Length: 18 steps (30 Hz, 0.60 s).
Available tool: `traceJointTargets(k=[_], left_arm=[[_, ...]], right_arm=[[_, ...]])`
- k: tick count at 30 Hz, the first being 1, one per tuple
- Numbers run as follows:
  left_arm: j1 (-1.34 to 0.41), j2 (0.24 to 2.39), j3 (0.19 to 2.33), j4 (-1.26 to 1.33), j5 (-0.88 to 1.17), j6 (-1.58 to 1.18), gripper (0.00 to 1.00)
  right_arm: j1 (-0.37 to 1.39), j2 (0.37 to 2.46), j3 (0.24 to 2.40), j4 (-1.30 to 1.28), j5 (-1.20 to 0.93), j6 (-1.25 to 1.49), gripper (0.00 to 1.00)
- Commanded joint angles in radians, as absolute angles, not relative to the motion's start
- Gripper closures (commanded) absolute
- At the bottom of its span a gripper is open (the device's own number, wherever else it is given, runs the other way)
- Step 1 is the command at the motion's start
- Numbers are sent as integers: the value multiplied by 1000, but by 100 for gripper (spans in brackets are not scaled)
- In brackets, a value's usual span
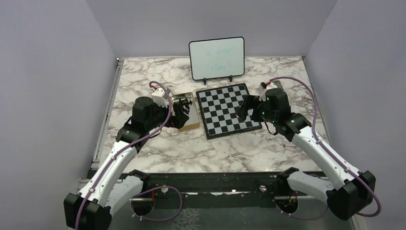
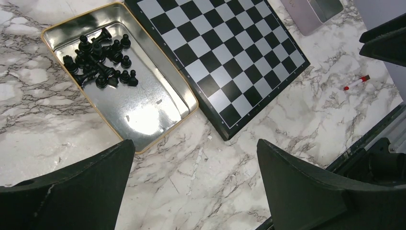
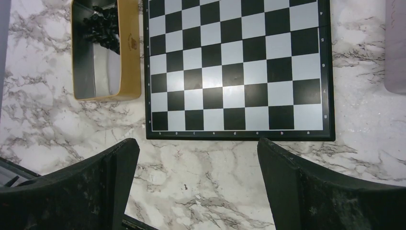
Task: Set up the chess pieces on the board
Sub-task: Pick up the chess piece from the storage box.
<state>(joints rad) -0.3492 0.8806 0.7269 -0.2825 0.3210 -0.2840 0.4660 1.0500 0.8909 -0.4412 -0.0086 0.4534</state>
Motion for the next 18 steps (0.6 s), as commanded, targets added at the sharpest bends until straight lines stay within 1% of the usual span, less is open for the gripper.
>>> traceJointTargets(k=[1,6,18], left_arm=[[-354,868,743,-260,294,-271,1],[-354,859,749,-277,282,-260,1],[-354,828,747,-326,262,-262,1]], right_arm=[[473,1040,895,-429,-6,466,0],[472,1067,910,-420,-5,472,0],[472,1160,1055,-437,187,407,0]])
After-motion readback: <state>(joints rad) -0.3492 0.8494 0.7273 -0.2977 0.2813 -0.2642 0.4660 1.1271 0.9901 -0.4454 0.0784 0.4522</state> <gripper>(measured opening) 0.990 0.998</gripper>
